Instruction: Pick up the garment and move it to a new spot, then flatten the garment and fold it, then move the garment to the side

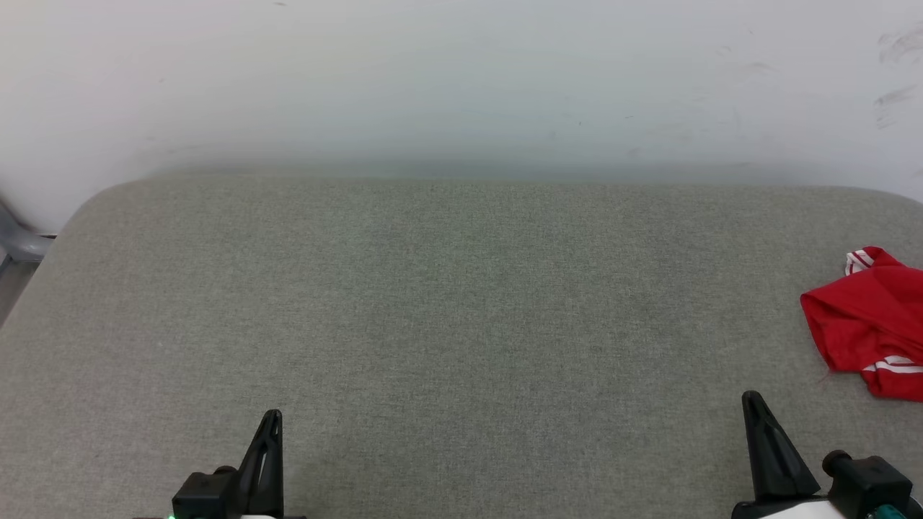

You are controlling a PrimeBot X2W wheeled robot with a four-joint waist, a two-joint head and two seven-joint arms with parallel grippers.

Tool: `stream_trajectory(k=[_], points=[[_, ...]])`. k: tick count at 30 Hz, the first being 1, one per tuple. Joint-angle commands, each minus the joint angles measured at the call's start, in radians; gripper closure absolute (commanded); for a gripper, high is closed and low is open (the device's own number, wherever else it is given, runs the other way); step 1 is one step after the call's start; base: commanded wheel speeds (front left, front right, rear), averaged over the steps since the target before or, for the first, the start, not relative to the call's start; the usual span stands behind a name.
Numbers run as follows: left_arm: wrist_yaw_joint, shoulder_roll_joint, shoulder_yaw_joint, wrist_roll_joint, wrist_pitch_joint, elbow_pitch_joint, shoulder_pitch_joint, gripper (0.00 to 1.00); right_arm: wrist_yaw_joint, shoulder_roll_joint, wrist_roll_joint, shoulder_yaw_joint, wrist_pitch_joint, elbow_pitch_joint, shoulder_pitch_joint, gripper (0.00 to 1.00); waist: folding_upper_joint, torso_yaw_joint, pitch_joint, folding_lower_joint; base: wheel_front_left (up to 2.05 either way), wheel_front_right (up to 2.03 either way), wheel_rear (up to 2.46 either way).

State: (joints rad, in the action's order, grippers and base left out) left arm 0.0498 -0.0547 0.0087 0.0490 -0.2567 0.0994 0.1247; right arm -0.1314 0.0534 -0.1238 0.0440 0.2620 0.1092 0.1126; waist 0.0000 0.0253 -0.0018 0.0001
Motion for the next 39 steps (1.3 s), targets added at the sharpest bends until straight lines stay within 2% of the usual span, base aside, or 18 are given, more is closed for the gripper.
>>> stream_trajectory(k=[1, 16, 38, 39], points=[[0.002, -0.001, 0.006, 0.028, 0.009, -0.001, -0.009, 1.00, 0.000, 0.000, -0.028, -0.001, -0.004, -0.007, -0.003, 1.00, 0.0000, 0.000, 0.000, 0.0000, 0.00, 0.00, 0.00], [0.018, 0.000, 0.025, 0.335, 0.081, 0.026, -0.055, 1.00, 0.000, 0.013, -0.335, -0.003, -0.066, 0.021, -0.050, 1.00, 0.0000, -0.003, 0.001, 0.0000, 0.00, 0.00, 0.00], [0.038, 0.001, 0.049, 0.697, 0.166, 0.060, -0.110, 1.00, 0.000, 0.022, -0.690, 0.002, -0.144, 0.053, -0.102, 1.00, 0.0000, -0.008, 0.002, 0.0000, 0.00, 0.00, 0.00], [0.040, 0.001, 0.052, 0.740, 0.176, 0.064, -0.116, 1.00, 0.000, 0.023, -0.731, 0.003, -0.153, 0.057, -0.109, 1.00, 0.0000, -0.008, 0.002, 0.0000, 0.00, 0.00, 0.00]])
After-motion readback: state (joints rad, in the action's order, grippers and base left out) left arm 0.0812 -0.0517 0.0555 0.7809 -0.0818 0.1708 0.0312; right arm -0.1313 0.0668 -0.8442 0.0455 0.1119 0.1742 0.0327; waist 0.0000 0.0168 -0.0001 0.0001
